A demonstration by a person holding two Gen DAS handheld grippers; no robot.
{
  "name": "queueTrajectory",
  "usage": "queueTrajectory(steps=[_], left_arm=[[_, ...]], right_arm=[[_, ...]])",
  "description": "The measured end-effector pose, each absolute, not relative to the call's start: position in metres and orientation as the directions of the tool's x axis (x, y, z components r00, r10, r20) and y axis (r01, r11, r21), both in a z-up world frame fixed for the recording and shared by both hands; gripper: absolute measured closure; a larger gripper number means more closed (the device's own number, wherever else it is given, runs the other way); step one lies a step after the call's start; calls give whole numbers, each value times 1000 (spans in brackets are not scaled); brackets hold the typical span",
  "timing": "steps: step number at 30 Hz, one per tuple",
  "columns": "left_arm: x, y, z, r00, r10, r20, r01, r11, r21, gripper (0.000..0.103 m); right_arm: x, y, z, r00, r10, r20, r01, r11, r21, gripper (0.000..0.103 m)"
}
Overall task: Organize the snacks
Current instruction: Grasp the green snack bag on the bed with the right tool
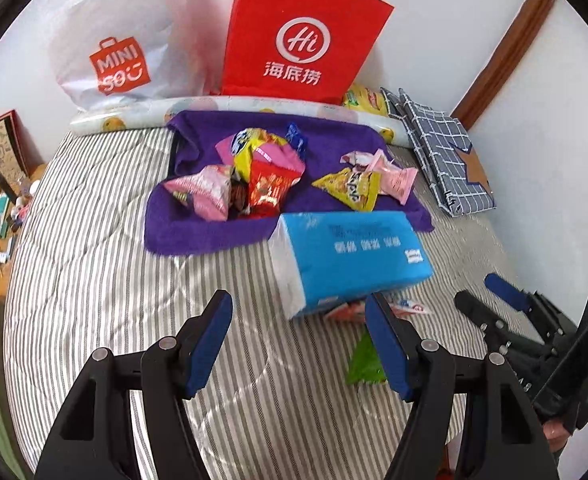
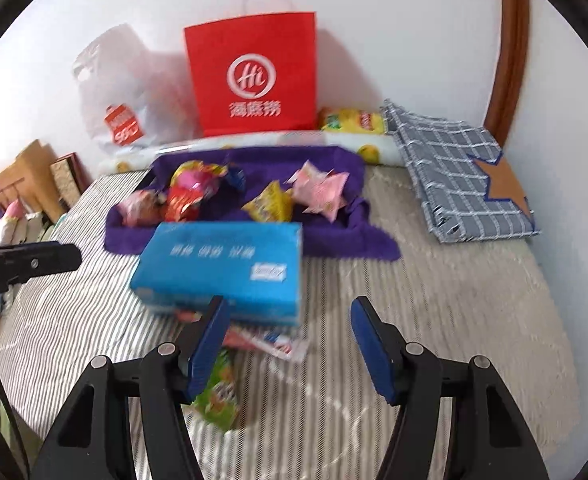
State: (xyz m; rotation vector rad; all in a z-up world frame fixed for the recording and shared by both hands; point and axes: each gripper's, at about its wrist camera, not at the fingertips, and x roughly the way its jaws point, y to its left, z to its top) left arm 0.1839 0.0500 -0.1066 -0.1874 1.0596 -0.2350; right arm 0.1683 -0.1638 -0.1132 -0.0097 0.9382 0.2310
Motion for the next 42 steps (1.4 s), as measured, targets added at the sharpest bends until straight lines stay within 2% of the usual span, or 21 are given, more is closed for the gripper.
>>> queueTrajectory(steps=[3, 20, 21, 23, 27, 30, 42], left_arm=[[177, 55, -110, 467, -285, -837, 91, 957, -275, 35], [167, 63, -129, 441, -270, -856, 70, 961, -268, 35], [168, 62, -131, 438, -269, -858, 67, 961, -267, 35], [169, 58, -135, 427, -266, -864, 65, 962, -264, 35], [170, 49, -140, 416, -257, -872, 73, 965, -250, 35], [172, 40, -142, 412, -254, -875, 80, 967, -243, 35], [185, -22, -170, 362, -257, -896, 154, 964, -215, 35]], right_arm=[[159, -156, -122, 540, 241, -806, -226, 964, 137, 42], [146, -121, -168, 438, 277, -855, -312, 939, 145, 42], [146, -119, -171, 433, 277, -858, -322, 936, 140, 43], [145, -116, -173, 426, 285, -859, -340, 930, 140, 55], [139, -118, -168, 441, 304, -845, -364, 921, 141, 60], [133, -127, -157, 468, 321, -824, -370, 917, 147, 60], [138, -220, -138, 568, 251, -784, -219, 964, 150, 60]])
